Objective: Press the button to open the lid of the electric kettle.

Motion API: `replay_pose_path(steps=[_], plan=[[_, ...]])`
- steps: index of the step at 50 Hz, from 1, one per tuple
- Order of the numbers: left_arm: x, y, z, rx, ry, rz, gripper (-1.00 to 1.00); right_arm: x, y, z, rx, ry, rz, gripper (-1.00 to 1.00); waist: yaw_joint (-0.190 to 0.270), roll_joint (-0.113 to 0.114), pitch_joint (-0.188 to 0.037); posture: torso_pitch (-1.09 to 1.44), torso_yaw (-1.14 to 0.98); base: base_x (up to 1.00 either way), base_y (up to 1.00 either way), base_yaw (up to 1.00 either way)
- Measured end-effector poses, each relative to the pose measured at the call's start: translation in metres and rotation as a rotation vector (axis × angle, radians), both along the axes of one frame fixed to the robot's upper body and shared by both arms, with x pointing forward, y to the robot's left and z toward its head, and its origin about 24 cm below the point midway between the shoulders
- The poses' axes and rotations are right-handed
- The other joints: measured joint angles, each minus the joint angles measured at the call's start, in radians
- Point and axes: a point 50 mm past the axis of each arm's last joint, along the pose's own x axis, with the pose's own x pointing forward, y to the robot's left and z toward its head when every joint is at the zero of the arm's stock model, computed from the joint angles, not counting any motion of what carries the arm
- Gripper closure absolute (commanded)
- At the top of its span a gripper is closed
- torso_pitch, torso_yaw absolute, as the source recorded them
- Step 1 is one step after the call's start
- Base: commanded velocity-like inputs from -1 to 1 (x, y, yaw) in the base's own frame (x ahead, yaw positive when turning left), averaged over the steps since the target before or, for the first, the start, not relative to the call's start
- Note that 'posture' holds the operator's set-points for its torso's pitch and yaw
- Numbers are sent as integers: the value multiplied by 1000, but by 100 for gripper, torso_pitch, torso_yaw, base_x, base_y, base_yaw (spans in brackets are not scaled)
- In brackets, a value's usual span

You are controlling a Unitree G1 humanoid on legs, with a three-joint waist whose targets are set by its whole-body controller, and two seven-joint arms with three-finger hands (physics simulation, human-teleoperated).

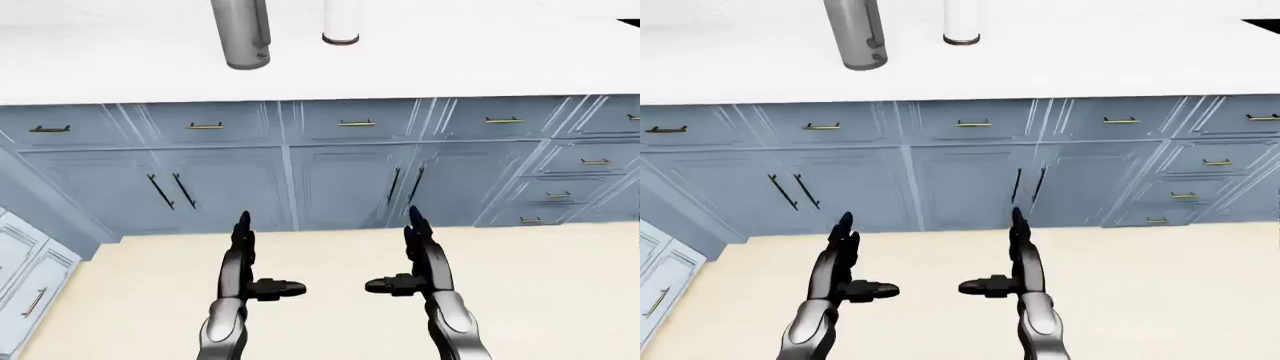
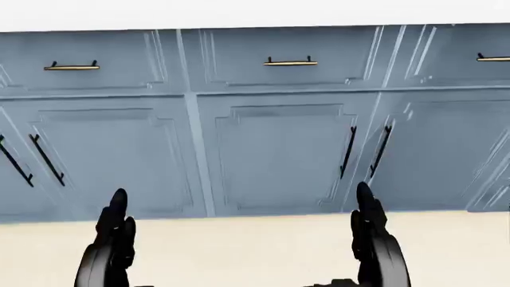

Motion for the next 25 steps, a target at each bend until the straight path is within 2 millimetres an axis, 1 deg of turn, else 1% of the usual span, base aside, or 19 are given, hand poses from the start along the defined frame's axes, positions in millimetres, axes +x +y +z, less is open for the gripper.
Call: replay_pose_path(steps=[1,3,4,5,7,10,12,14,15,18,20,22,25], plan=[[0,2,6,-23,-9,11,-100,2,1,7,15,-16,-9,-100,-3,-4,-7,0,0,0,0,0],[6,9,32,-57,-77,37,-100,12,0,35,35,-129,-35,-100,8,-1,-51,0,0,0,0,0],[8,11,39,-42,-104,40,-100,15,-1,45,25,-175,-36,-100,12,-5,-42,0,0,0,0,0],[7,13,40,-23,-111,40,-100,16,-2,48,20,-188,-31,-100,11,-6,-40,0,0,0,0,0],[4,17,36,-10,-97,33,-100,16,-5,47,18,-178,-28,-100,12,-4,-59,0,0,0,0,0],[2,19,38,-18,-74,16,-100,13,-8,45,27,-141,-20,-100,12,-4,-57,0,0,0,0,0],[2,19,45,-8,-80,-1,-100,12,-8,50,44,-125,-5,-100,10,-3,-54,0,0,0,0,0],[3,21,59,-10,-109,-15,-100,16,-12,64,61,-133,8,-100,8,-1,-51,0,0,0,0,0],[4,24,69,-14,-131,-18,-100,20,-16,75,67,-149,4,-100,7,-1,-51,0,0,0,0,0],[5,39,100,-7,-209,9,-100,28,-33,112,76,-236,-37,-100,10,-1,-63,0,0,0,0,0],[3,50,118,3,-259,42,-100,31,-43,133,76,-295,-63,-100,10,-2,-72,0,0,0,0,0],[0,58,135,10,-298,68,-100,33,-50,146,79,-329,-79,-100,9,-4,-77,0,0,0,0,0],[-3,67,152,19,-333,88,-100,35,-57,156,88,-337,-90,-100,9,-3,-74,0,0,0,0,0]])
